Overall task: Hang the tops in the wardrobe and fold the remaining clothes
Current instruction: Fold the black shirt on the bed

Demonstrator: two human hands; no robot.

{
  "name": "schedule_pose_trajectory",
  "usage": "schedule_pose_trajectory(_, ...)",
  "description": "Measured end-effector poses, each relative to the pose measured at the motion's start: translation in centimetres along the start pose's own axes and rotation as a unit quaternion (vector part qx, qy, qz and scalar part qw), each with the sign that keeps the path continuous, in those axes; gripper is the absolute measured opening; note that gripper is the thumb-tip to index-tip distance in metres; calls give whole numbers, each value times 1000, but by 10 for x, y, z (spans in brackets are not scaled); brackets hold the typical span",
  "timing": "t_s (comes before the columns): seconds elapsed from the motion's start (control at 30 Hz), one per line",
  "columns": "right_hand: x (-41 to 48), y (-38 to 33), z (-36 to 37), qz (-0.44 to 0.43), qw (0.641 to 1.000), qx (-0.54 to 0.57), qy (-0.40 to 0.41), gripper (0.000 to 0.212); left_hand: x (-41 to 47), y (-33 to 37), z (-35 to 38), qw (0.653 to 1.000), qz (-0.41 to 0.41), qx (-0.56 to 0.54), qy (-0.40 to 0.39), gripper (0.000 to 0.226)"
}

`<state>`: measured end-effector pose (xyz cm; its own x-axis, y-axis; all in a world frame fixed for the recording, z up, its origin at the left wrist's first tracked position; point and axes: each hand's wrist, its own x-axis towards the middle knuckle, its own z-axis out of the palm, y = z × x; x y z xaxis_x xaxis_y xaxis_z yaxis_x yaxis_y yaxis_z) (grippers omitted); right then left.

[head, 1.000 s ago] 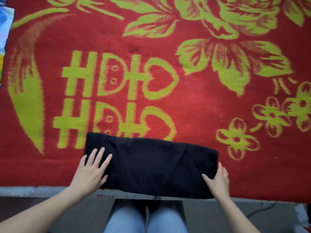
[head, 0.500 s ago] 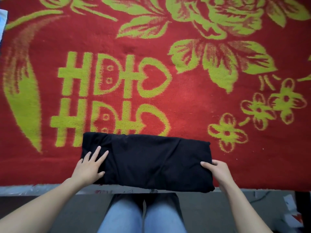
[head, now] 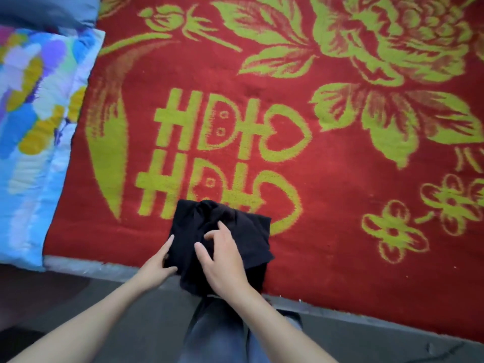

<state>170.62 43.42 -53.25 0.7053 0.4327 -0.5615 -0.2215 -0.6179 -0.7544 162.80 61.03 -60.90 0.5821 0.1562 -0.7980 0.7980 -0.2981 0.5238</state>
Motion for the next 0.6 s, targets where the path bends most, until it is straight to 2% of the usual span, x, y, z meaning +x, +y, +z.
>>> schedule_pose_trajectory(0.07, 1, 7, 14, -3, 1000, 10, -28, 43, 2, 0, -2, 981, -52, -177, 53, 70)
schedule_pose_trajectory(0.1, 2, 16, 18, 5, 1000, -17, -23, 45, 3, -2, -4, 964, -81, -234, 91, 66)
schedule_pose_trajectory(0.17, -1, 41, 17, 30, 991, -132, -4, 44, 6, -7, -2, 947, -105, -254, 165, 60)
schedule_pose_trajectory(0.2, -4, 54, 15, 20, 975, -222, 18, 44, 5, -11, 0, 954, -97, -200, 199, 57)
schedule_pose_trajectory(0.27, -13, 75, 9, -11, 939, -340, 57, 48, 1, -13, 10, 969, -29, 24, 243, 53)
schedule_pose_trajectory(0.33, -18, 95, 9, -47, 915, -393, 73, 56, -4, -6, 22, 925, 117, 244, 268, 56)
schedule_pose_trajectory(0.4, -19, 108, 9, -79, 899, -426, 63, 65, -2, 3, 36, 839, 285, 408, 219, 60)
schedule_pose_trajectory(0.43, -17, 110, 8, -89, 894, -435, 69, 68, -1, 6, 43, 796, 342, 463, 186, 62)
schedule_pose_trajectory(0.47, -14, 112, 7, -82, 891, -438, 84, 70, 1, 8, 47, 772, 369, 495, 153, 68)
schedule_pose_trajectory(0.6, 3, 109, -5, 47, 906, -388, 160, 73, 5, 11, 42, 783, 333, 518, 85, 79)
